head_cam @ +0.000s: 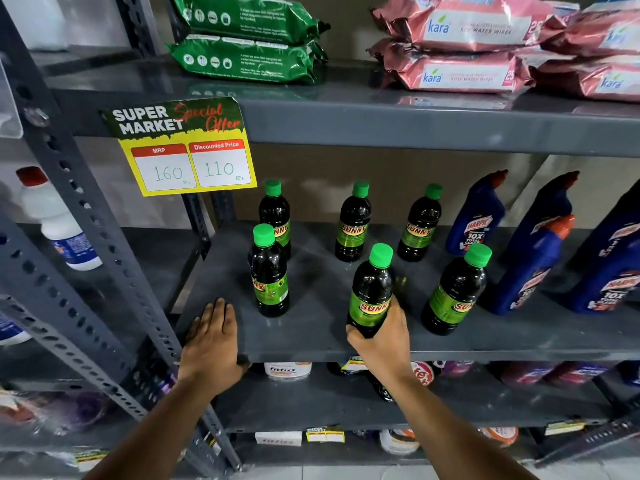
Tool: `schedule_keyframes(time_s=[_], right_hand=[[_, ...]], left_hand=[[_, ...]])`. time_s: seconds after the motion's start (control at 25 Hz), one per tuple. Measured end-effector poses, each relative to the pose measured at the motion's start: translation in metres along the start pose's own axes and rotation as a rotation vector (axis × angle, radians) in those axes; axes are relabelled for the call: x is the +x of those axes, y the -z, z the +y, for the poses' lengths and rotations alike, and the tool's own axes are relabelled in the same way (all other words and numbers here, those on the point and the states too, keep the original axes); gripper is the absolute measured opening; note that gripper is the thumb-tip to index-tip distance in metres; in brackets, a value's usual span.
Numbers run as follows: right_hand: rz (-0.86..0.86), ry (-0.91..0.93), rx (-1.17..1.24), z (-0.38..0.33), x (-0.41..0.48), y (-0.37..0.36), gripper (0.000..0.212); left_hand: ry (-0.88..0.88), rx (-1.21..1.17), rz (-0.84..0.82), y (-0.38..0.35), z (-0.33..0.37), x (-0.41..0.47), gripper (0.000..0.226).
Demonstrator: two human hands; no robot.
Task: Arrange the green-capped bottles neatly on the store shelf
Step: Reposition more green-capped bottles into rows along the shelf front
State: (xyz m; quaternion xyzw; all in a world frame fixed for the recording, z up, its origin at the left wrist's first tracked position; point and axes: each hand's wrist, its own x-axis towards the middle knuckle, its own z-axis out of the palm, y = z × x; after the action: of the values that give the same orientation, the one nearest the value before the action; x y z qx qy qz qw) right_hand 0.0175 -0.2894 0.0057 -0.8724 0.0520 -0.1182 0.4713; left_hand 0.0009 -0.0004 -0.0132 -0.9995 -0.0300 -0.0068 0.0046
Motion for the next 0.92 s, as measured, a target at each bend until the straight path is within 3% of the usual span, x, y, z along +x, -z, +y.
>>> schedule_keyframes(time_s=[0.12,0.2,0.28,0.32,0.44,0.6,0.8,0.92], right_hand=[[0.149,0.012,-0.052,0.003,-0.026,-0.003,0.107],[0.252,0.341,-0.128,0.001,-0.054,-0.012,0.09],[0.124,0.594,-0.112,-0.008,-0.066,-0.028,0.073],[0.034,0.627,-0.096,-0.02,-0.061,-0.035,0.069],[-0.154,0.441,-0.019,-0.068,-0.029,-0.066,0.079],[-0.221,0.216,0.07,-0.108,0.011,-0.092,0.092],[-0.222,0.16,0.074,-0.109,0.019,-0.098,0.062],[-0.269,0.16,0.083,-0.106,0.015,-0.101,0.072]], left_hand=[[0.007,0.018,-0.011,0.001,0.001,-0.001,0.114],[0.062,0.02,-0.017,0.002,0.004,-0.002,0.115],[0.124,-0.013,-0.02,0.003,0.008,-0.002,0.11],[0.137,-0.036,-0.023,0.003,0.01,-0.002,0.107],[0.127,-0.062,-0.059,0.005,0.007,-0.003,0.102],[0.09,-0.089,-0.08,0.007,0.004,-0.005,0.104],[0.105,-0.04,-0.103,0.009,0.004,-0.006,0.105],[0.116,-0.035,-0.108,0.007,0.006,-0.006,0.104]])
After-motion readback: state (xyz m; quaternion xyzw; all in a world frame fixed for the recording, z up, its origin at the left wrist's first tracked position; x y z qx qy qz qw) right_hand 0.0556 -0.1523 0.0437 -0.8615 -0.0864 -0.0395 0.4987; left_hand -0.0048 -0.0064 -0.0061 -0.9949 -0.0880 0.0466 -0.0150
